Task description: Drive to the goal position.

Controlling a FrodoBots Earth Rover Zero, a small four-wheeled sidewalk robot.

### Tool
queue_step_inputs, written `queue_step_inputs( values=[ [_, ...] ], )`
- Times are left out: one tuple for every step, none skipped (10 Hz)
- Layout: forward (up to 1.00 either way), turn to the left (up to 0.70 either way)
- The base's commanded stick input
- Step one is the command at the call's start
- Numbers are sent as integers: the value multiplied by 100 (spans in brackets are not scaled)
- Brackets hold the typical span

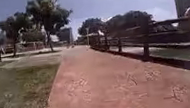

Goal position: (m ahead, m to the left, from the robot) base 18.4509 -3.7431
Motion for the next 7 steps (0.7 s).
queue_step_inputs(
  values=[
    [70,27],
    [70,12],
    [70,0],
    [70,0],
    [70,0],
    [70,0],
    [70,19]
  ],
)
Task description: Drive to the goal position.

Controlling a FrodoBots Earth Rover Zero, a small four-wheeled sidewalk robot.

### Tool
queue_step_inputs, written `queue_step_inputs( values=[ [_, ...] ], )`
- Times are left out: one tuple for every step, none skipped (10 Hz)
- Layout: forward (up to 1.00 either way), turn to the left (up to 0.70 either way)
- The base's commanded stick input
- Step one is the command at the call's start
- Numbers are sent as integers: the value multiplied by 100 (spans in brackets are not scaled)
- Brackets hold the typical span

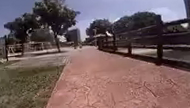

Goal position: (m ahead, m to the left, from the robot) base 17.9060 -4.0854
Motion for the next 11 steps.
queue_step_inputs(
  values=[
    [70,22],
    [70,0],
    [70,0],
    [70,0],
    [70,0],
    [70,0],
    [70,8],
    [70,20],
    [70,32],
    [70,21],
    [70,3]
  ],
)
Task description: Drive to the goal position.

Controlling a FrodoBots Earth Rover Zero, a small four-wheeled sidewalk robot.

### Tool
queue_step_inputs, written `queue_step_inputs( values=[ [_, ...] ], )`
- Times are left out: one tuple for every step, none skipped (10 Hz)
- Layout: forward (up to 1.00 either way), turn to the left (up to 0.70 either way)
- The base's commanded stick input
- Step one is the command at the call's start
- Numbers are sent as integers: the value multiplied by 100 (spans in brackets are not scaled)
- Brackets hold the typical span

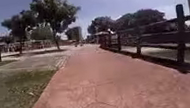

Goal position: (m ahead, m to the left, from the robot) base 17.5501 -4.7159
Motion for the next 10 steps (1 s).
queue_step_inputs(
  values=[
    [70,0],
    [70,0],
    [70,0],
    [70,0],
    [70,24],
    [70,28],
    [70,14],
    [70,1],
    [70,0],
    [70,0]
  ],
)
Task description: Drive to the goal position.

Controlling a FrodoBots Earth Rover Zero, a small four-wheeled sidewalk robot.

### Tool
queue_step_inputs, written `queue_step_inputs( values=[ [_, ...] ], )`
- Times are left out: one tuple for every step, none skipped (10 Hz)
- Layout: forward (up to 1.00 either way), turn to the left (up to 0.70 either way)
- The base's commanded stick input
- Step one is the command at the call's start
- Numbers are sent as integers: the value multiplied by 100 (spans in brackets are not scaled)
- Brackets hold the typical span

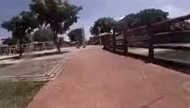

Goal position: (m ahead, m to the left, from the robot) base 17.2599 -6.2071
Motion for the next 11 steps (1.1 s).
queue_step_inputs(
  values=[
    [70,0],
    [70,0],
    [70,0],
    [70,0],
    [70,0],
    [70,0],
    [70,0],
    [70,0],
    [70,0],
    [70,0],
    [70,0]
  ],
)
